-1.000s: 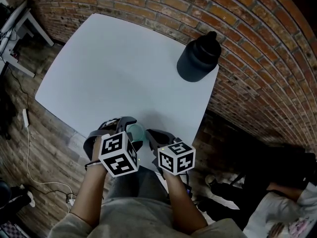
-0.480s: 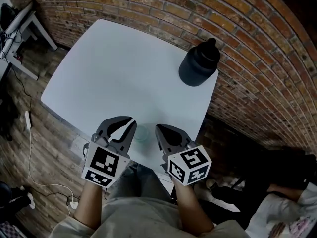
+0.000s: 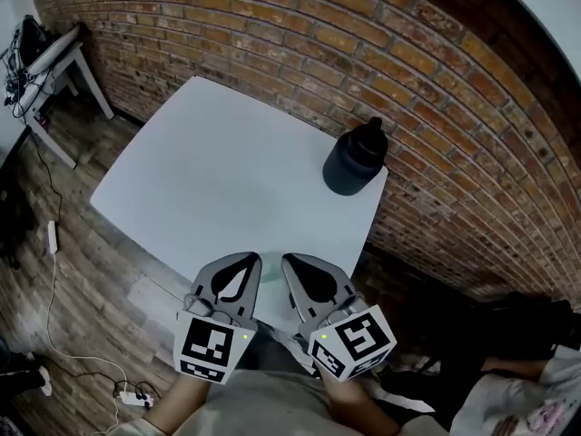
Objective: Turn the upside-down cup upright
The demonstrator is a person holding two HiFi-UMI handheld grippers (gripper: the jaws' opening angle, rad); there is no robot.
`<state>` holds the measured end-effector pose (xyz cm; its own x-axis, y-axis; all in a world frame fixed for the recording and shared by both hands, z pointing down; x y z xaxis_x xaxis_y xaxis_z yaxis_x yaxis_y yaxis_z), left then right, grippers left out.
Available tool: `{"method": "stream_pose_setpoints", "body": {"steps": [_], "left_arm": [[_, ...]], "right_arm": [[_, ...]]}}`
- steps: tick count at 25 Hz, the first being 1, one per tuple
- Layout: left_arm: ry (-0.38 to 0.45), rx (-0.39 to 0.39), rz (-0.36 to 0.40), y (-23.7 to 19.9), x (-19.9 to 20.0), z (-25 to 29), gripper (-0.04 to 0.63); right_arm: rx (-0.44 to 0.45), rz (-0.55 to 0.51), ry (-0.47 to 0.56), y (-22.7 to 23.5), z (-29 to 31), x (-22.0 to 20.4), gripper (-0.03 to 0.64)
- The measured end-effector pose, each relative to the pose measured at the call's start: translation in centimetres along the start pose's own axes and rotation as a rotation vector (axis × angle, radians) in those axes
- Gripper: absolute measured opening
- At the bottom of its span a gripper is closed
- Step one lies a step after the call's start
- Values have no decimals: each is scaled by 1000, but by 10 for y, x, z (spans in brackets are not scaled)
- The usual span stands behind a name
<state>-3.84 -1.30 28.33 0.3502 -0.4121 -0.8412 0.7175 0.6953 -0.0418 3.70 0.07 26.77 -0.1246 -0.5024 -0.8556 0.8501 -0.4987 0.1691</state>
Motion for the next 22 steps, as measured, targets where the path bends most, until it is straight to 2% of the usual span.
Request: {"method": "stream_pose_setpoints", "body": {"steps": [5,12,22], "left_arm": [[41,51,13,6,15,-31,9],[49,50,29,19,13,-54,9],[20,30,39,44,-2,-52,9]], "right_arm": [[-8,-51,58,-23,-29,20,6],[-41,-96,98,-48,-47,21,6],[-48,-92,79,-46,-56,2,6]]}}
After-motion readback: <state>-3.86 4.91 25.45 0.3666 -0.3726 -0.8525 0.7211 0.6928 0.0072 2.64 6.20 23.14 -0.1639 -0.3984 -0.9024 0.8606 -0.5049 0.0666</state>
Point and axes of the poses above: the fingertips, and each gripper's own axes: z forward along the fingers, y to its right, x out of its top, the point moved 3 cm from there along -z, backward along the fingers, and after that the axes turned 14 degrees about -y, right-handed, at the moved point
